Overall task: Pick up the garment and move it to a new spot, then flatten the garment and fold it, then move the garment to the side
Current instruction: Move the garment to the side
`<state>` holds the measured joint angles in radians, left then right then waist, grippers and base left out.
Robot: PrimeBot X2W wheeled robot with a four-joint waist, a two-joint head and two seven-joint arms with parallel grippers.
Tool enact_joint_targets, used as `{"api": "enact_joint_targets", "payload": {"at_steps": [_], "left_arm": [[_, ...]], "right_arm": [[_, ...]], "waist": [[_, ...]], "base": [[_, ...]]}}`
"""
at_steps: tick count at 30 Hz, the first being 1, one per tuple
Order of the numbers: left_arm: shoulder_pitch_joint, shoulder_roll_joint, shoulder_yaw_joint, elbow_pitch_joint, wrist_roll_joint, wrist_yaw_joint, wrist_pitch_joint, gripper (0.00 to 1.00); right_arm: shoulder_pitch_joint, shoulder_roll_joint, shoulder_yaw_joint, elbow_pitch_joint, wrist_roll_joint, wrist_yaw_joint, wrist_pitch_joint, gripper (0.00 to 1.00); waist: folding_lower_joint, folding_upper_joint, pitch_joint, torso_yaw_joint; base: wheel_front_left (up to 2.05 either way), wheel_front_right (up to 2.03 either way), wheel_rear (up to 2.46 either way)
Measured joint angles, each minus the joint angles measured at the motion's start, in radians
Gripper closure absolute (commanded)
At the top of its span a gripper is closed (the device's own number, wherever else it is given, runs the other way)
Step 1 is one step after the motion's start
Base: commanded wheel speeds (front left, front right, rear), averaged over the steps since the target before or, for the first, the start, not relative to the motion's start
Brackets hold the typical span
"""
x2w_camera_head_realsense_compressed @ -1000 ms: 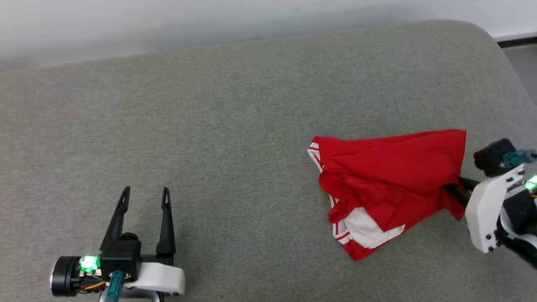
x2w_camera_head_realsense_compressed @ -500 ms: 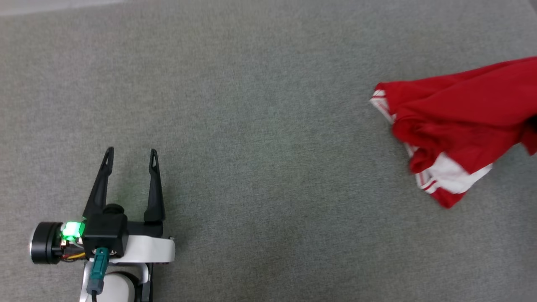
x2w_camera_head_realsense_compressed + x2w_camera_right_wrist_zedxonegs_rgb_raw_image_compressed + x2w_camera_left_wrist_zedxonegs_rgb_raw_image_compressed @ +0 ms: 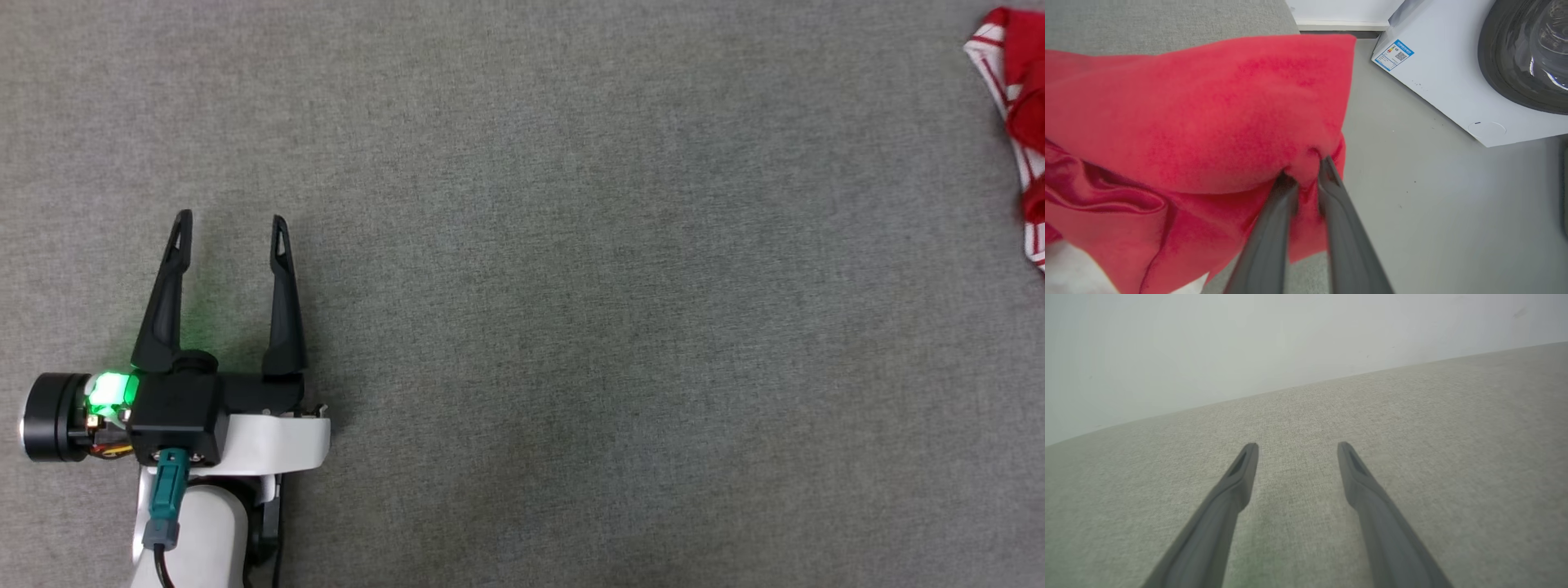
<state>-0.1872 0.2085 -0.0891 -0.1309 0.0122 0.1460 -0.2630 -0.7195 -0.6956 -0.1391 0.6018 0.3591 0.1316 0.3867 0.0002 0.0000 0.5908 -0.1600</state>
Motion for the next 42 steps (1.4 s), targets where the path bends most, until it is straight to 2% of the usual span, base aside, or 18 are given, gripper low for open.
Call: {"api": "enact_joint_targets", "payload": {"at_steps": [7, 8, 9, 11, 18, 24, 29, 35, 42], "left_arm": [[-0.006, 0.006, -0.001, -0.020, 0.000, 0.013, 0.000, 0.00], [-0.006, 0.006, -0.002, -0.019, 0.000, 0.014, 0.000, 0.00], [-0.006, 0.006, -0.004, -0.017, 0.000, 0.016, 0.000, 0.00], [-0.006, 0.004, -0.007, -0.010, -0.003, 0.021, 0.000, 0.00], [0.037, -0.008, -0.015, 0.009, -0.015, 0.035, 0.000, 0.00], [0.104, -0.024, -0.015, 0.029, -0.026, 0.041, 0.000, 0.00], [0.150, -0.033, -0.014, 0.040, -0.034, 0.043, 0.000, 0.00], [0.188, -0.045, -0.016, 0.054, -0.038, 0.041, 0.000, 0.00], [0.224, -0.060, -0.006, 0.072, -0.052, 0.035, 0.000, 0.00]], "right_arm": [[-0.034, 0.035, -0.044, 0.037, -0.047, 0.000, -0.027, 1.00], [-0.037, 0.037, -0.047, 0.042, -0.058, 0.000, -0.031, 0.19], [-0.037, 0.037, -0.040, 0.047, -0.072, 0.000, -0.030, 0.00], [-0.035, 0.040, -0.029, 0.049, -0.086, 0.000, -0.035, 0.00], [0.000, 0.063, -0.053, 0.002, -0.105, 0.000, -0.155, 0.00], [0.093, 0.110, -0.031, -0.140, -0.120, 0.000, -0.249, 0.00], [0.186, 0.166, -0.001, -0.296, -0.118, 0.000, -0.282, 0.00], [0.275, 0.251, 0.025, -0.489, -0.148, 0.000, -0.376, 0.00], [0.379, 0.359, 0.052, -0.585, -0.195, 0.000, -0.510, 0.00]], "waist": [[-0.0001, 0.0000, 0.026, 0.006], [0.0000, 0.0000, 0.024, 0.007], [-0.0001, 0.0000, 0.019, 0.008], [-0.0001, 0.0000, 0.006, 0.010], [-0.0001, 0.0000, -0.085, 0.020], [-0.0002, 0.0000, -0.189, 0.028], [-0.0002, 0.0000, -0.272, 0.037], [-0.0003, 0.0000, -0.348, 0.060], [-0.0003, 0.0000, -0.420, 0.094]], "base": [[0.00, 0.00, 0.00], [0.00, 0.00, 0.00], [0.00, 0.00, 0.00], [0.00, 0.00, 0.00], [0.00, 0.00, 0.00], [0.00, 0.00, 0.00], [0.00, 0.00, 0.00], [0.00, 0.00, 0.00], [0.00, 0.00, 0.00]]}}
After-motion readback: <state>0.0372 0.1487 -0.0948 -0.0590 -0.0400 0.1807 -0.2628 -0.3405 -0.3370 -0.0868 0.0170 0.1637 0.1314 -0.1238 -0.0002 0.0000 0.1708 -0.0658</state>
